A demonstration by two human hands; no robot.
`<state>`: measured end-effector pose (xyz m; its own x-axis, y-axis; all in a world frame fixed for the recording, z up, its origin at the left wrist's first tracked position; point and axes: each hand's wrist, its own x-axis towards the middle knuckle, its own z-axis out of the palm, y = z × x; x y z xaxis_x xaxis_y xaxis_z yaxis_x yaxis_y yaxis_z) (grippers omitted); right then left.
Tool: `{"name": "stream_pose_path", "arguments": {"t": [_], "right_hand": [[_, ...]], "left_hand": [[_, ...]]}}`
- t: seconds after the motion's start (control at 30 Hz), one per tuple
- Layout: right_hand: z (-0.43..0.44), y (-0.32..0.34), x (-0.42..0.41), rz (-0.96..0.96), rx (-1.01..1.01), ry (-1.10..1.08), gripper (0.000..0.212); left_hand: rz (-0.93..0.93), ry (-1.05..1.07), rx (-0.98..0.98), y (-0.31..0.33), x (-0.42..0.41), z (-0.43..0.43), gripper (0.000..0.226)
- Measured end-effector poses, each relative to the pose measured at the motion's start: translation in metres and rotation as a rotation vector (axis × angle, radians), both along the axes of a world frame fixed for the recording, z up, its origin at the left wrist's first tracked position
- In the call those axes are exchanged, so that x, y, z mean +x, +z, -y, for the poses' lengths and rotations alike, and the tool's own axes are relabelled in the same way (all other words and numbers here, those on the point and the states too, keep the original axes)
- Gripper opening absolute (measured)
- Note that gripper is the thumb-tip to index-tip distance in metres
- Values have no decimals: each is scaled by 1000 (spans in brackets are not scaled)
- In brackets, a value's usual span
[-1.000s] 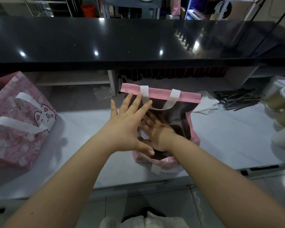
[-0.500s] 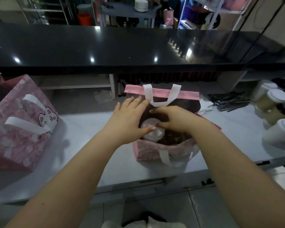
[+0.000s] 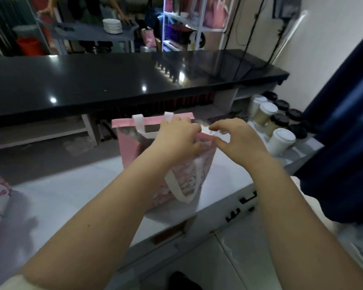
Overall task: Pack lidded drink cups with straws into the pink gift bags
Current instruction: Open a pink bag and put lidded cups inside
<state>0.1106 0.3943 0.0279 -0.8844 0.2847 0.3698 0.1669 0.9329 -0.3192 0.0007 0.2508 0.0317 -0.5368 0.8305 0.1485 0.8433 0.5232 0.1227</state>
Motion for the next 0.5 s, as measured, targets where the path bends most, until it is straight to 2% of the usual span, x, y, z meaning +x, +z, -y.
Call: {"name": "stream_pose_path", "arguments": {"t": [0.17,0.3,0.5], "right_hand": [[-40,3,58,15,24,-189,24],[-71,-8,106,-4,-41,-336,25],[-126,-52,165,97,-163,-422,26]], "left_hand": [[-36,-114,27,-9,33,-62,42],[-23,-203,44,-25,64,-109,40],[22,-284,-44,-68,117,-181,40]]}}
